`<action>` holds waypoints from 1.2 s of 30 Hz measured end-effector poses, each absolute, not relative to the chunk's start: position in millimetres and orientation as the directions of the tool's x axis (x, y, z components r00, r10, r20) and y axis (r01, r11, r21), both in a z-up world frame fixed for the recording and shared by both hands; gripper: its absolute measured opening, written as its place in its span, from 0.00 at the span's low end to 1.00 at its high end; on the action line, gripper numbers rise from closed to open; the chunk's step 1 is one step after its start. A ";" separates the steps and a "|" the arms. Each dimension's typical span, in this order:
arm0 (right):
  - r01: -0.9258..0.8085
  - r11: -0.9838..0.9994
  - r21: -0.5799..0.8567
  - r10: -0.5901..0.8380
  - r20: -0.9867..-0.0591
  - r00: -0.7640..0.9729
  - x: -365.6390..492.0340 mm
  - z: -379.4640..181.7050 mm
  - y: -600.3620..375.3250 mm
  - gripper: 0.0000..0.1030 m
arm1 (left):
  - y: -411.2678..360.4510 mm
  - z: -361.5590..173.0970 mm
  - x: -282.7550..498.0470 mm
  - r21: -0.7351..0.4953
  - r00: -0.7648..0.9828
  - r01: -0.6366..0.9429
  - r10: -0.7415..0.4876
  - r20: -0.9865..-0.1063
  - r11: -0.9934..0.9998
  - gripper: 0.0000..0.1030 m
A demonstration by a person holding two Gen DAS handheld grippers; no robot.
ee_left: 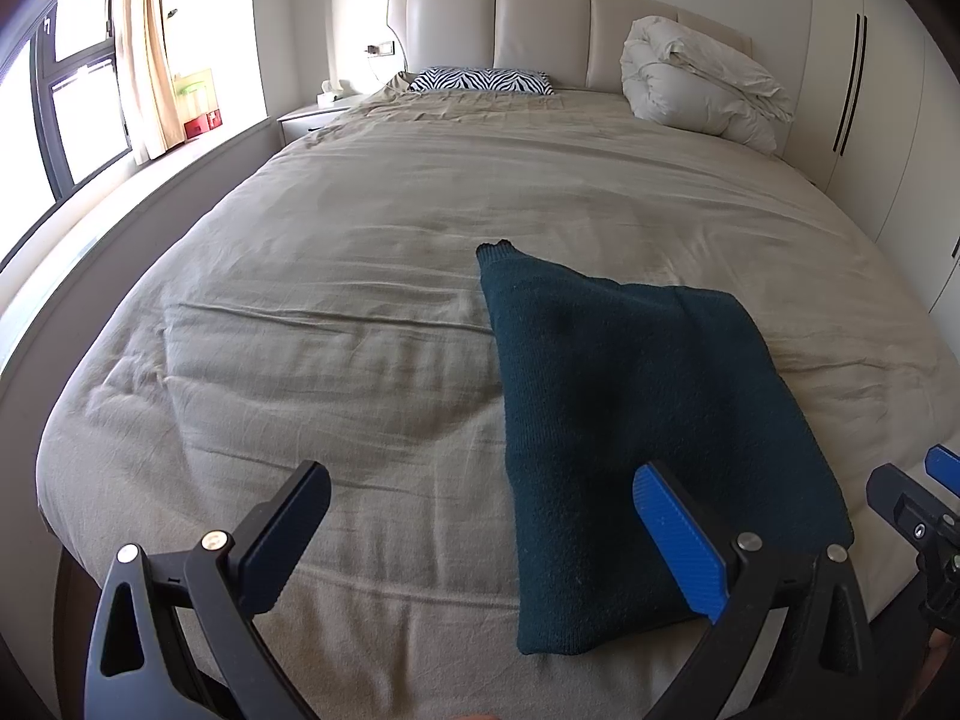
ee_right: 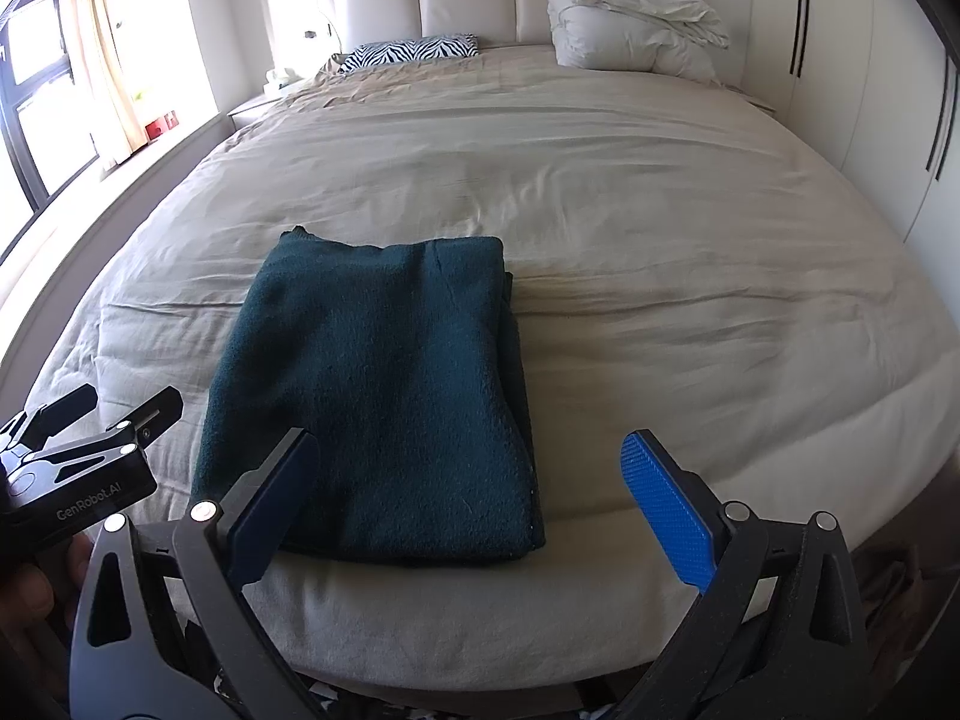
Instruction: Fold small clothes
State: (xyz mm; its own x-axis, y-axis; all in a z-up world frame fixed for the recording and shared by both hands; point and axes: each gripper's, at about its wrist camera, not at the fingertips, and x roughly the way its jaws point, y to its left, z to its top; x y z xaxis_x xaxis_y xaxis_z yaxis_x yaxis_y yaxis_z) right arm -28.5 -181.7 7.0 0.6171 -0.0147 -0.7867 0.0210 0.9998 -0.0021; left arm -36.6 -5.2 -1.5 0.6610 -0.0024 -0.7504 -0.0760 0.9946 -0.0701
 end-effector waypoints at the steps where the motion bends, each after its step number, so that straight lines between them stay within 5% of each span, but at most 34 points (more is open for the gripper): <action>1: 0.021 1.000 -0.003 -0.015 -0.787 0.617 -28.7 6.9 -181.5 1.00 | -5.3 -1.7 -36.5 -0.071 0.661 -0.076 -0.003 -0.751 0.995 1.00; 36: 0.018 1.000 0.002 -0.010 -0.795 0.607 -29.8 1.0 -181.7 1.00 | -4.0 -5.0 -35.2 -0.070 0.653 -0.069 -0.008 -0.758 0.995 1.00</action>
State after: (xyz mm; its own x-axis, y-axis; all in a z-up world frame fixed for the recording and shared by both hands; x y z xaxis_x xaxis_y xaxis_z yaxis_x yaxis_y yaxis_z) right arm -29.8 -181.7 1.0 0.6066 -0.0096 -0.7949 0.0184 0.9998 0.0020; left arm -35.2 -4.0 -5.0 0.6526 -0.0077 -0.7577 -0.0693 0.9951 -0.0699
